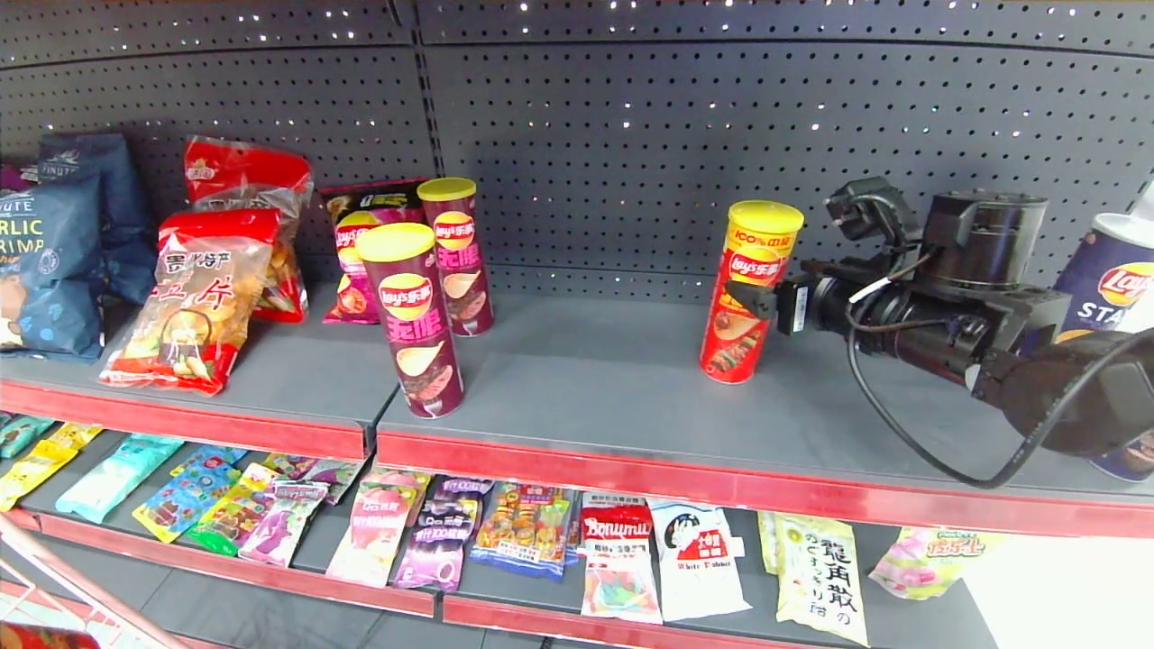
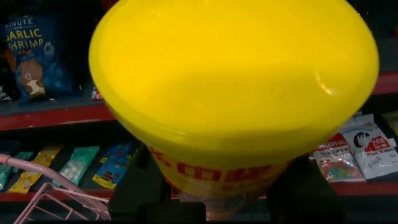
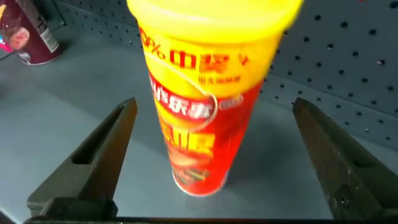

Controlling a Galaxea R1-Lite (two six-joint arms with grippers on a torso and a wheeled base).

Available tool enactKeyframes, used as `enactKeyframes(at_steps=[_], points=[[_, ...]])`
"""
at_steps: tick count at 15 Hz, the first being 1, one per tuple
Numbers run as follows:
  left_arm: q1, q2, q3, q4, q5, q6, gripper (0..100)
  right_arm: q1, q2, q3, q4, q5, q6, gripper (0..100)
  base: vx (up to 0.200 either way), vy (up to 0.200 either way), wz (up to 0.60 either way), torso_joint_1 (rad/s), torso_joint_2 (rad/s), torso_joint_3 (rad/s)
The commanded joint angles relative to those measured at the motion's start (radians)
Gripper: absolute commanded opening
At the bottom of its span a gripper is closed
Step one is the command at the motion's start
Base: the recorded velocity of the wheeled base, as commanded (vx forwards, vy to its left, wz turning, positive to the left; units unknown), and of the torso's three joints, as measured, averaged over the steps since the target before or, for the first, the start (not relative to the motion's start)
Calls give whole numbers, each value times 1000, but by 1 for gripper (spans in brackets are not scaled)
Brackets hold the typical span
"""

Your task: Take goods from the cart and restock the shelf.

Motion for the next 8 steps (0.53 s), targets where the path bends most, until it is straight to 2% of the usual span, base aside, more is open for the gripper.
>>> enactKeyframes(at_steps=[1, 8], points=[[0, -1, 1, 1, 0, 0, 0, 0, 28, -26, -3, 3, 0, 100, 0, 0, 0, 0, 0, 0], [0, -1, -1, 1, 0, 0, 0, 3, 100, -132, -6, 6, 1, 100, 0, 0, 0, 0, 0, 0]])
